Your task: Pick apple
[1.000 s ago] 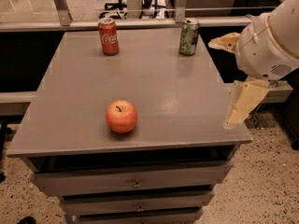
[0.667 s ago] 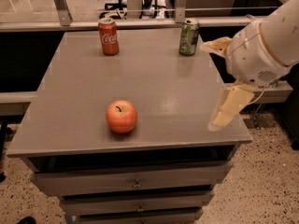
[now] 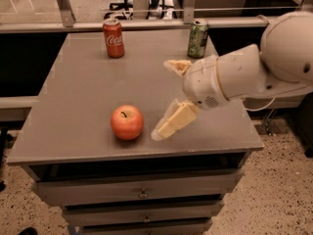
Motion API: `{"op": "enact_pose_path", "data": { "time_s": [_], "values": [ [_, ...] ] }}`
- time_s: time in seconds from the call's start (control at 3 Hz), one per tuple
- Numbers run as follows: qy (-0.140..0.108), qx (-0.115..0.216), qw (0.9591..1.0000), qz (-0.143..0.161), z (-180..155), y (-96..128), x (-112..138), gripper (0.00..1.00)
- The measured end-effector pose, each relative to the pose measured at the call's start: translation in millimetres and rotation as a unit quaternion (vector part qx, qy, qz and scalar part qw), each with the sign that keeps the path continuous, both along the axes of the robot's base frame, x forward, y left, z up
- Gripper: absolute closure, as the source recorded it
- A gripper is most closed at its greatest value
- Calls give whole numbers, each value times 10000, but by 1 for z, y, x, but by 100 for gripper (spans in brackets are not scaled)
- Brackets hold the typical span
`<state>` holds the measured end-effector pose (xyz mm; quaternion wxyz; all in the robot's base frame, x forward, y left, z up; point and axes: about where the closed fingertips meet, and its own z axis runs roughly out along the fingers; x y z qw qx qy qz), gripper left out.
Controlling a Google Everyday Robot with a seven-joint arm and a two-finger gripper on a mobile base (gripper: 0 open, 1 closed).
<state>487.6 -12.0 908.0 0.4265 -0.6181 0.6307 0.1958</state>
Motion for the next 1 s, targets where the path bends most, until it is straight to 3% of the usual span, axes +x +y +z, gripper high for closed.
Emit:
{"op": "enact_pose_path", "data": {
  "time_s": [0.33,0.67,1.0],
  "values": [
    [168,1083,9939,81,-1,54,9,0],
    [244,1507,9882,146,-2,78,12,0],
    [492,1595,9852,377,-21,95,-1,0]
  ]
}}
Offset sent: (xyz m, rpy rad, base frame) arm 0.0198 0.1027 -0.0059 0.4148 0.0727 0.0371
